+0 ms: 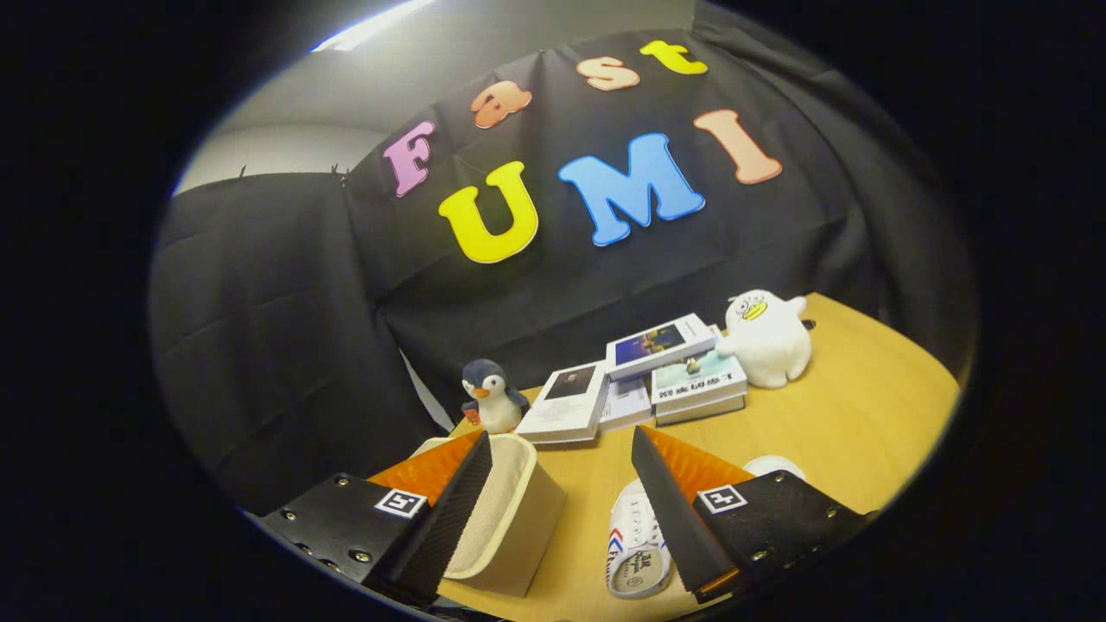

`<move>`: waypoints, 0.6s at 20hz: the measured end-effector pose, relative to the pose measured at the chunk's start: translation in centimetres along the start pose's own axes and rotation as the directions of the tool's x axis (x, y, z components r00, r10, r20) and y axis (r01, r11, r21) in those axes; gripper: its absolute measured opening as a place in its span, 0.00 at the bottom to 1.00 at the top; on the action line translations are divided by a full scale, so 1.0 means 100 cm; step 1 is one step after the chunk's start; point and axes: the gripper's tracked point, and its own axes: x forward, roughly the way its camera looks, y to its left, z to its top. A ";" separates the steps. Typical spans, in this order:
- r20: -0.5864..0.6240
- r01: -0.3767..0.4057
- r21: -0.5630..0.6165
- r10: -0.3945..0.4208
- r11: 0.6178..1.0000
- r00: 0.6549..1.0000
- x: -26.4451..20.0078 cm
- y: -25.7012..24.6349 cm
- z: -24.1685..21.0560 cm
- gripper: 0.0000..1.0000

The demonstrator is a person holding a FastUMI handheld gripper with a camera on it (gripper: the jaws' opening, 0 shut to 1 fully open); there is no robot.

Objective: Open the storage box then place both shoes into the box .Put the left shoe in first, then the right shoe, with the right side of both shoes facing outward in a uniform manner.

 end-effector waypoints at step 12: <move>-0.243 -0.040 0.532 0.197 0.846 0.950 0.016 0.017 -0.090 0.95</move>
